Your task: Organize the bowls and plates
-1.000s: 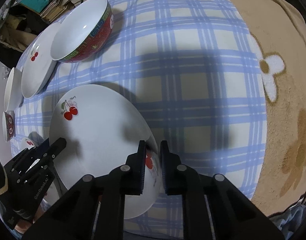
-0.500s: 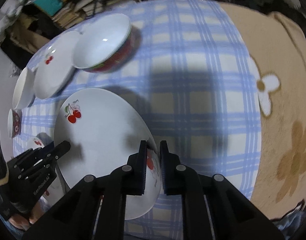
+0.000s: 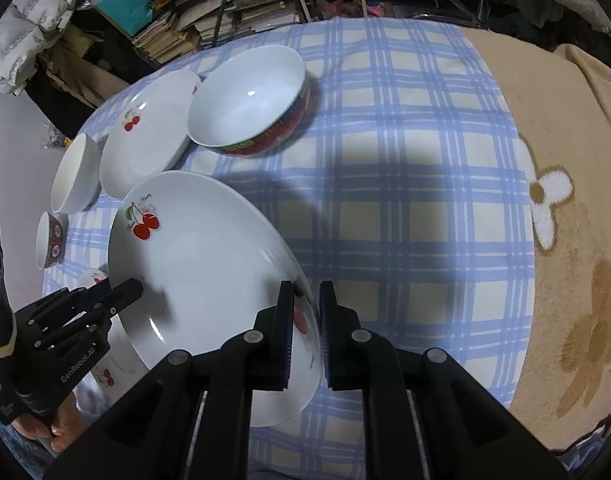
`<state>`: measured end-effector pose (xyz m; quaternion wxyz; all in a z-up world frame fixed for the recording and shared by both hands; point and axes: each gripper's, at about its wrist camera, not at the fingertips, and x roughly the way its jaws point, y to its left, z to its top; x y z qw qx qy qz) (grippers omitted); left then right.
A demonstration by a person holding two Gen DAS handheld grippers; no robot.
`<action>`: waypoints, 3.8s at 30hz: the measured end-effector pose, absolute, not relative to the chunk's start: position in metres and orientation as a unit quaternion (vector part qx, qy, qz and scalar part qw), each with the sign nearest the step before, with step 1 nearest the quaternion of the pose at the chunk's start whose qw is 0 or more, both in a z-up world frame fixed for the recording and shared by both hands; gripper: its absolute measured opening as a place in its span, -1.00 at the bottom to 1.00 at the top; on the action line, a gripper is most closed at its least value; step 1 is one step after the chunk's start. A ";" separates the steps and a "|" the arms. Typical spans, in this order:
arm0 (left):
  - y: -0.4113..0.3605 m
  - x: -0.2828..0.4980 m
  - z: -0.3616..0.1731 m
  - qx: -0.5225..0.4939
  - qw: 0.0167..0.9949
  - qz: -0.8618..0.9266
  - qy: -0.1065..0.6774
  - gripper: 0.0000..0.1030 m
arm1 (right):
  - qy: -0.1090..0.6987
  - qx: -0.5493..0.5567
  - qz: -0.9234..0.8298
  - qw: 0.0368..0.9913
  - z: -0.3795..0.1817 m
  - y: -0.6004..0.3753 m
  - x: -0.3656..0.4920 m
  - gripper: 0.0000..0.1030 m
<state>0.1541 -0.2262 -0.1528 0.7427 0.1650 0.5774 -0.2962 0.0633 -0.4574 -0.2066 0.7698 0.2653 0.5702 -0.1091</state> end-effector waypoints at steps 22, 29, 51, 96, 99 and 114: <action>-0.108 0.157 -0.117 0.144 0.783 -0.208 0.568 -0.63 | 0.577 0.233 -0.016 0.783 -0.187 -0.358 0.093 -0.72; -0.065 0.159 -0.131 0.130 0.783 -0.173 0.583 -0.63 | 0.587 0.219 0.015 0.779 -0.195 -0.315 0.110 -0.73; -0.025 0.172 -0.191 0.115 0.754 -0.122 0.635 -0.57 | 0.598 0.183 0.033 0.780 -0.229 -0.264 0.132 -0.73; -0.061 0.171 -0.120 0.187 0.832 -0.113 0.510 0.44 | 0.529 0.175 -0.051 0.828 -0.195 -0.298 0.119 -0.02; -0.071 0.180 -0.111 0.188 0.839 -0.113 0.498 0.53 | 0.529 0.179 -0.065 0.827 -0.192 -0.306 0.125 0.16; -0.108 0.246 -0.118 0.170 0.847 -0.112 0.491 0.60 | 0.495 0.132 -0.061 0.857 -0.148 -0.345 0.184 0.69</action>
